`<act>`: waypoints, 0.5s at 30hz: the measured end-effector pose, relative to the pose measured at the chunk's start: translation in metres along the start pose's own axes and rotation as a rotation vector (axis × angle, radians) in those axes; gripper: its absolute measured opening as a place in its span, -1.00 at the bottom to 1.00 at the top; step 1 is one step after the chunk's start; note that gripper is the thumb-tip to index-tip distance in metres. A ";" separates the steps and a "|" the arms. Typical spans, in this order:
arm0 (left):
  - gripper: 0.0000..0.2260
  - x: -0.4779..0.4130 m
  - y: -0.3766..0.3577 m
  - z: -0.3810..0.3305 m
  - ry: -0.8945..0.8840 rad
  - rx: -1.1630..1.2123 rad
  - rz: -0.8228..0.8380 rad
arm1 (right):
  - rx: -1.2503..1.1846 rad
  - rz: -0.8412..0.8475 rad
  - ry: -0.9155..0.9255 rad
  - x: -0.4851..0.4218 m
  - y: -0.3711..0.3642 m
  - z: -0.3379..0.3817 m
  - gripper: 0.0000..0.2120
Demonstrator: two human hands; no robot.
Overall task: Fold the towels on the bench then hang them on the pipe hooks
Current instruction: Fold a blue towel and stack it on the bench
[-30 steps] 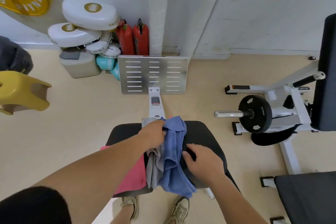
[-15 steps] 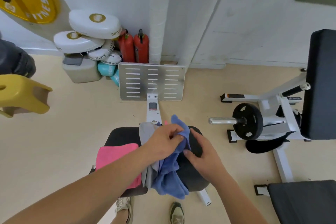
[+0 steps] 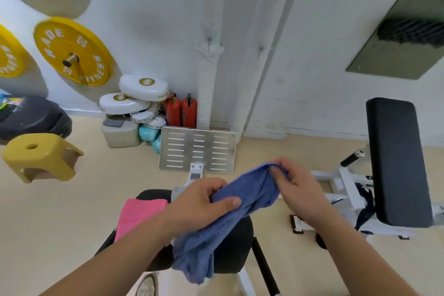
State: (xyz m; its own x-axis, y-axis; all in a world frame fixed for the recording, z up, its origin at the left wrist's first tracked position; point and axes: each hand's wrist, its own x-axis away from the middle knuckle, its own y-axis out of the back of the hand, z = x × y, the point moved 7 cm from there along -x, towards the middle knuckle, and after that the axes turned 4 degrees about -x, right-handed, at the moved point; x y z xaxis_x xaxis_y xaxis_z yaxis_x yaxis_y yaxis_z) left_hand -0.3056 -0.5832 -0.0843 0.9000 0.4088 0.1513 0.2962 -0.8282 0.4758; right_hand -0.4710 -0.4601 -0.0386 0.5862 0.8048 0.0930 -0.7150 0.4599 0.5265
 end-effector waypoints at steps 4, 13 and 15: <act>-0.77 0.029 -0.004 -0.006 0.103 0.050 0.046 | -0.153 -0.296 -0.169 0.009 0.066 -0.028 -0.71; -0.83 0.051 0.000 -0.084 -0.019 0.003 -0.162 | 0.133 -0.272 -0.141 0.050 0.137 -0.039 -0.68; -0.87 0.047 -0.008 -0.112 -0.078 0.021 -0.146 | 0.177 -0.234 -0.107 0.059 0.139 -0.026 -0.77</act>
State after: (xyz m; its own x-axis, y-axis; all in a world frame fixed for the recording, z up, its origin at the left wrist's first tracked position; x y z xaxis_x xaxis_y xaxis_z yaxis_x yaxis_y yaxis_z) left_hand -0.3013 -0.5142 0.0161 0.8689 0.4949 0.0135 0.4314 -0.7702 0.4697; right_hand -0.5460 -0.3390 0.0176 0.7707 0.6362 0.0356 -0.4841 0.5483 0.6819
